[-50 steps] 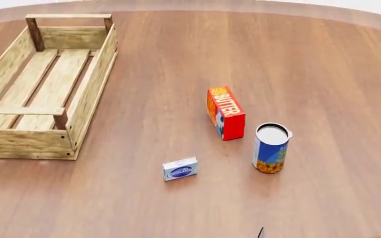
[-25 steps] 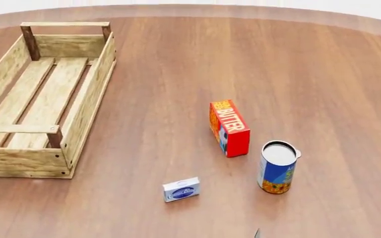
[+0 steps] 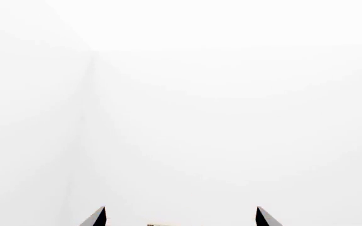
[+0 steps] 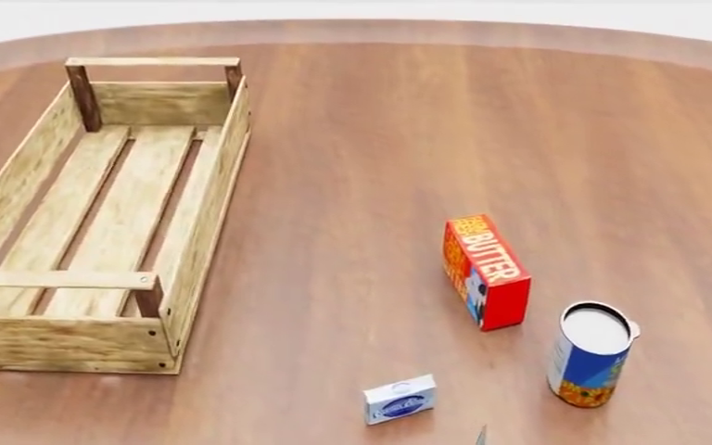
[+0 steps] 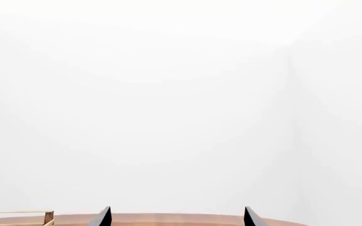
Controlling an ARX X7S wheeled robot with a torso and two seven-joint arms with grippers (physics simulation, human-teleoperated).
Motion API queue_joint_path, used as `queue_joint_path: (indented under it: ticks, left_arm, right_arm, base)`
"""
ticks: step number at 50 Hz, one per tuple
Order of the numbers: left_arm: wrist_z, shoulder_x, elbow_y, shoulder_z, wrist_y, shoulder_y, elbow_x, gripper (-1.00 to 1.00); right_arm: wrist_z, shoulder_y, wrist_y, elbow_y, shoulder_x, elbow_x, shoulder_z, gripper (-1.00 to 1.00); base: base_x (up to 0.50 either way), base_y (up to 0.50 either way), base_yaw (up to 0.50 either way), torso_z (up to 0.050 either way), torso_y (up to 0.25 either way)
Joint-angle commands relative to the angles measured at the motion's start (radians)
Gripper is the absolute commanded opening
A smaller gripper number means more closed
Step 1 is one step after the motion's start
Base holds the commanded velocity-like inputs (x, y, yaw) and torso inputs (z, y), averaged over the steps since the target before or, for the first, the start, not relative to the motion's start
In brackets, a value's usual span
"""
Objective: Pick up the cream cheese and put it in the tray.
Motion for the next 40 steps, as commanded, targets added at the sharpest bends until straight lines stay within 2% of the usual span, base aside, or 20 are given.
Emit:
queue_joint_path:
  ticks: [1,40]
  left_arm:
    - [-0.009,-0.006,0.003,0.006,0.000,0.002,0.002,1.00]
    - [-0.034,-0.028,0.006,0.021,0.005,0.005,0.000,1.00]
  right_arm:
    - [0.010,0.005,0.002,0.004,0.009,0.005,-0.010,1.00]
    - [0.042,0.002,0.006,-0.007,0.035,0.005,-0.037,1.00]
  base:
    - [0.18,0.28,0.00,0.000,0.000]
    - [0.18,0.28,0.00,0.000,0.000]
